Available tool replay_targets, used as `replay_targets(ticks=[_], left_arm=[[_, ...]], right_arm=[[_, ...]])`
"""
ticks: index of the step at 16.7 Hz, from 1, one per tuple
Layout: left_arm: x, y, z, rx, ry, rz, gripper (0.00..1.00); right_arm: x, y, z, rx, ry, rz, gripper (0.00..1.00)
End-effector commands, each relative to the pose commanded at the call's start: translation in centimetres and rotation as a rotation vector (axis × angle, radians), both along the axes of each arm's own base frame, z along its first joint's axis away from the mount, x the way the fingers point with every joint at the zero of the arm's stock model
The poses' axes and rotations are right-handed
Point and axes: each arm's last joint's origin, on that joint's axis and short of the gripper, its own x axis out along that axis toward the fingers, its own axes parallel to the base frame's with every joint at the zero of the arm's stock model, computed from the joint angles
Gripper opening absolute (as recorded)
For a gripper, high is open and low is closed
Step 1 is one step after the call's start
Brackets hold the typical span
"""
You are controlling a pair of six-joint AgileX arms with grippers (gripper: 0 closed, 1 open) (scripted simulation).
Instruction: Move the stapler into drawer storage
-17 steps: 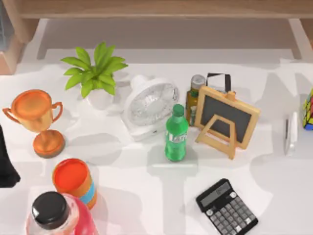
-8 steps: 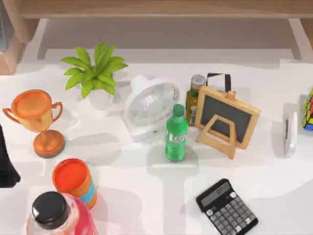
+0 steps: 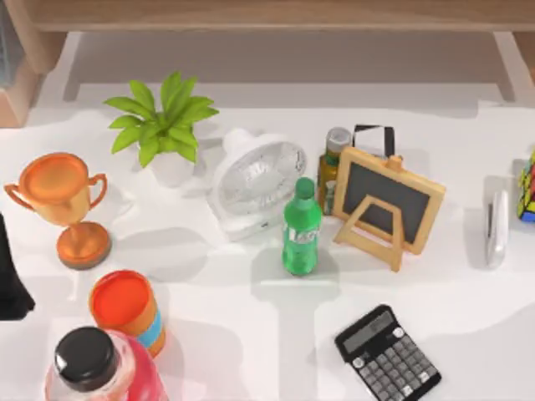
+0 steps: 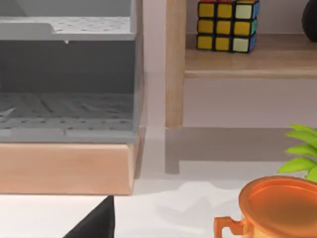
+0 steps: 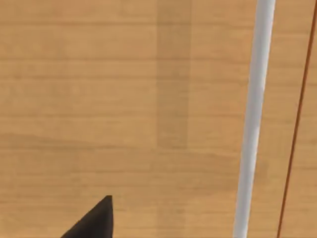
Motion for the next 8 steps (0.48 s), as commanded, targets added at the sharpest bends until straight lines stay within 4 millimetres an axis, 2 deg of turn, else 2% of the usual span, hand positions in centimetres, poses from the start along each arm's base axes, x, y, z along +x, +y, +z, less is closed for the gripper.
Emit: replay_targets(ticks=[4, 8], left_arm=[[0.0, 0.0, 0.0, 0.000, 0.000, 0.000, 1.00], [0.0, 0.0, 0.0, 0.000, 0.000, 0.000, 1.00]], right_arm=[[1.6, -0.1, 0.0, 0.000, 0.000, 0.000, 1.00], [1.8, -0.1, 0.0, 0.000, 0.000, 0.000, 1.00]])
